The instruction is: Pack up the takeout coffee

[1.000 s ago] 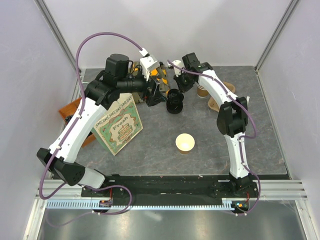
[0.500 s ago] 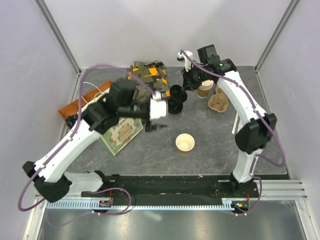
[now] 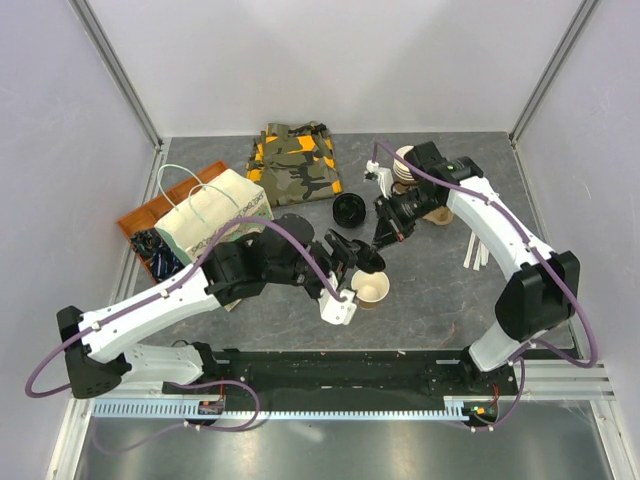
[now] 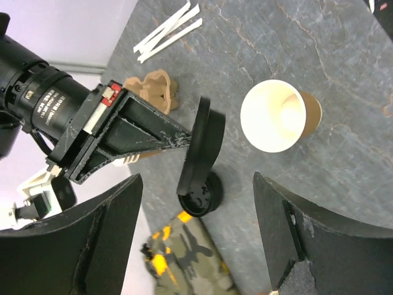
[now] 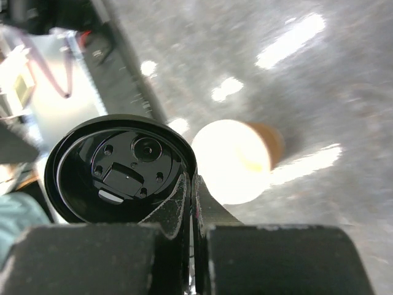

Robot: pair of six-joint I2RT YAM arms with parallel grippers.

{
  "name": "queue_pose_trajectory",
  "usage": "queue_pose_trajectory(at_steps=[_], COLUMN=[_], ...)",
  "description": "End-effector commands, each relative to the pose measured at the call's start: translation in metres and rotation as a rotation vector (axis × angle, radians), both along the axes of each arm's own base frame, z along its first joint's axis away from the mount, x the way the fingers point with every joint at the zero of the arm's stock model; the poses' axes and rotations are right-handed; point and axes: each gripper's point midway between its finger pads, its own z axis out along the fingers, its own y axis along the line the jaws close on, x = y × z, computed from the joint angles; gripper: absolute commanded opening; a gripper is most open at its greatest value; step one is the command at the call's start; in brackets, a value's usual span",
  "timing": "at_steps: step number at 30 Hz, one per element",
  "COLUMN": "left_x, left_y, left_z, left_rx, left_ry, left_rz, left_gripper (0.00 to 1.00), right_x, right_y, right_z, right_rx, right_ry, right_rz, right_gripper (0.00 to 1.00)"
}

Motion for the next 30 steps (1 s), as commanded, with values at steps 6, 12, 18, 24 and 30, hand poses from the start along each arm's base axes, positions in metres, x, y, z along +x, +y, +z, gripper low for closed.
queue_pose_trajectory(at_steps=[6,12,18,24,30], left_x=[-0.008,-0.018,-0.021,-0.022,-0.020], left_y=[-0.018,-0.029,-0.034,-0.037,-0.039], left_z=[0.015,0.008,0.008,0.005,0.006], left_rx=[-0.032,-0.016,-0.020,-0.012,-0.018], left_ry=[-0.200,-0.209,-0.220,-0.239,-0.222], left_rz=[-0.107,-0.134,-0.153,-0.169,-0.154], left_gripper=[0.79,0.71,0.52,0.42,0.23], right_x=[-0.044,-0.049,-0.052,-0.057,-0.056], right_y=[0.009,0.009,0.009,0.009,0.009], right_z=[0.035,0.034,0.032,0.029,0.028], right_rx=[0.188,0.187,0.177,0.172,0.162], right_ry=[0.068,0.065,0.070,0.075,0.073], right_rz=[0.060,0.069,0.077,0.093,0.092], right_gripper=[0.00,0.00,0.00,0.00,0.00])
